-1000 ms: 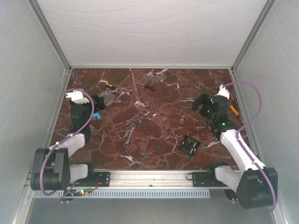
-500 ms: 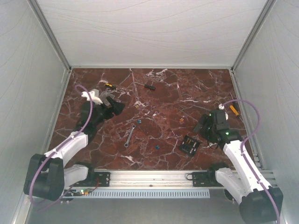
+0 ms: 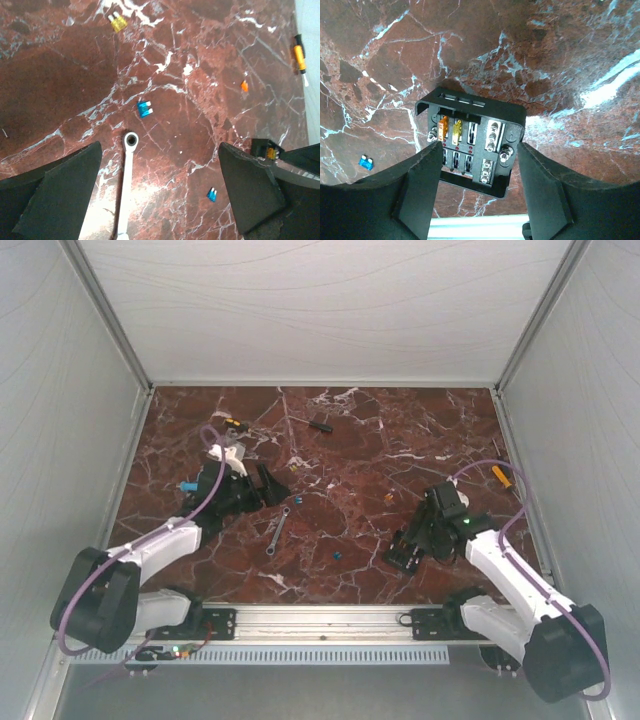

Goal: Snap on the fuse box
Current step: Move the fuse box base at the center of the board.

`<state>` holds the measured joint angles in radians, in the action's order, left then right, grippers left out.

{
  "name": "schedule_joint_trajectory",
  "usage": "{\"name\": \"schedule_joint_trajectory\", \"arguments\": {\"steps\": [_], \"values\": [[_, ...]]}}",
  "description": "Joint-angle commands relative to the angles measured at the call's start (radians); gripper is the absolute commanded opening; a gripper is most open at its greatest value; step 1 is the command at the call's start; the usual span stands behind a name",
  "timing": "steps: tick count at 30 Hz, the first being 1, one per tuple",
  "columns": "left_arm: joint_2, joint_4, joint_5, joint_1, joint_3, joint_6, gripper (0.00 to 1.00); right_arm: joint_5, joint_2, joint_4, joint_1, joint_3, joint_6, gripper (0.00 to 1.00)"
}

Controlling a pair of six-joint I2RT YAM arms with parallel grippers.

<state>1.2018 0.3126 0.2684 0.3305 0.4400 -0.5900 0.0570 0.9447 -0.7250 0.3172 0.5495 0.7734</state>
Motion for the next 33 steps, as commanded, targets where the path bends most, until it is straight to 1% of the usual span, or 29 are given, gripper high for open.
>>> {"name": "schedule_joint_trajectory", "arguments": {"steps": [1, 3, 6, 12, 19, 22, 25, 29, 31, 33], "values": [[0.046, 0.027, 0.034, 0.005, 0.050, 0.041, 1.00, 0.026, 0.036, -0.040, 0.034, 0.008, 0.032, 0.60], [0.061, 0.034, 0.038, 0.007, 0.051, 0.049, 1.00, 0.027, 0.039, -0.014, 0.034, -0.013, 0.044, 0.61], [0.085, 0.035, 0.034, 0.006, 0.054, 0.054, 1.00, -0.015, 0.078, 0.022, 0.045, -0.017, 0.049, 0.61], [0.092, 0.030, 0.039, 0.010, 0.059, 0.057, 1.00, -0.006, 0.191, 0.087, 0.168, 0.042, 0.074, 0.62], [0.077, 0.019, 0.031, 0.013, 0.055, 0.055, 1.00, 0.008, 0.329, 0.181, 0.264, 0.117, 0.064, 0.63], [0.073, 0.015, 0.032, 0.014, 0.054, 0.053, 1.00, 0.027, 0.387, 0.150, 0.291, 0.192, 0.016, 0.65], [0.070, 0.011, 0.033, 0.013, 0.054, 0.053, 1.00, 0.062, 0.380, 0.078, 0.327, 0.238, -0.053, 0.70], [0.069, 0.013, 0.036, 0.013, 0.055, 0.053, 1.00, -0.009, 0.340, 0.029, 0.339, 0.227, -0.162, 0.76], [0.068, 0.011, 0.037, 0.013, 0.055, 0.053, 1.00, -0.034, 0.319, 0.020, 0.355, 0.213, -0.222, 0.82], [0.068, 0.011, 0.036, 0.013, 0.056, 0.055, 1.00, -0.046, 0.301, 0.018, 0.368, 0.202, -0.254, 0.84]]}}
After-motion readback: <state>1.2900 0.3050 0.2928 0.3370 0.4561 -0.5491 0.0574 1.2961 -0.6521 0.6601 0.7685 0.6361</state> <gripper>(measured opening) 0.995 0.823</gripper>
